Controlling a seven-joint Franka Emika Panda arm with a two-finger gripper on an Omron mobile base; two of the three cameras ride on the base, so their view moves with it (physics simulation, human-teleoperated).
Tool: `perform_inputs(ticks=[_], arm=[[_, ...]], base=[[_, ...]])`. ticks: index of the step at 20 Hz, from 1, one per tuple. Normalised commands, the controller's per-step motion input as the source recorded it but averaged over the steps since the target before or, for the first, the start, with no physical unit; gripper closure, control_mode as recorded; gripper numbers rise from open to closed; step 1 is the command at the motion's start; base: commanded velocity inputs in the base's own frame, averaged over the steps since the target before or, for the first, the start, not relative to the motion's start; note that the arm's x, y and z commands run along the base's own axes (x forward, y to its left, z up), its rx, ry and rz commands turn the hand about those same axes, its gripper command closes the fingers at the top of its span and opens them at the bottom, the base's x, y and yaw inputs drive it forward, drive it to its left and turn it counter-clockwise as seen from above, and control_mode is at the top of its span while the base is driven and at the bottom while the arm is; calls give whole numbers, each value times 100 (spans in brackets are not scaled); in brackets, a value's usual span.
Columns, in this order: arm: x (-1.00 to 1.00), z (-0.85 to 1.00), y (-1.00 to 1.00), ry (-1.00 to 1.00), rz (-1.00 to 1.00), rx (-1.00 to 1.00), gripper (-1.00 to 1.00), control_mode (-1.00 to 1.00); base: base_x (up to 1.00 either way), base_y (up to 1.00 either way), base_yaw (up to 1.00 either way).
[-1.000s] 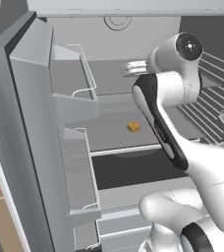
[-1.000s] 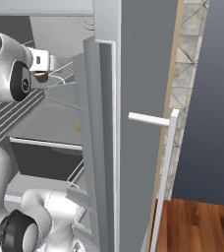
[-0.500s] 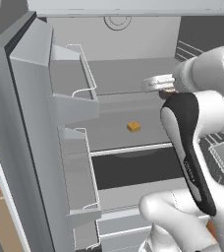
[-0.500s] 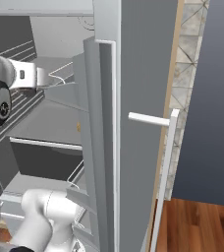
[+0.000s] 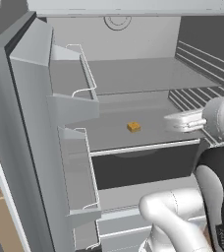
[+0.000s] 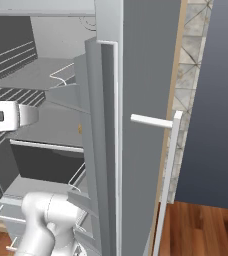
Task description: Take the cupcake and cake from the fridge and place them on the empty tray on the dining counter.
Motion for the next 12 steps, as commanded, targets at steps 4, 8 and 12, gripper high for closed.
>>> perform_inputs(ticks=[4,8,12], arm=[[-50,-33,0,0,3,-1,100,100],[0,0,0,0,0,0,100,100],[0,0,0,0,0,0,100,100]], base=[[-50,0,3],[-100,0,2],[-81,0,0]])
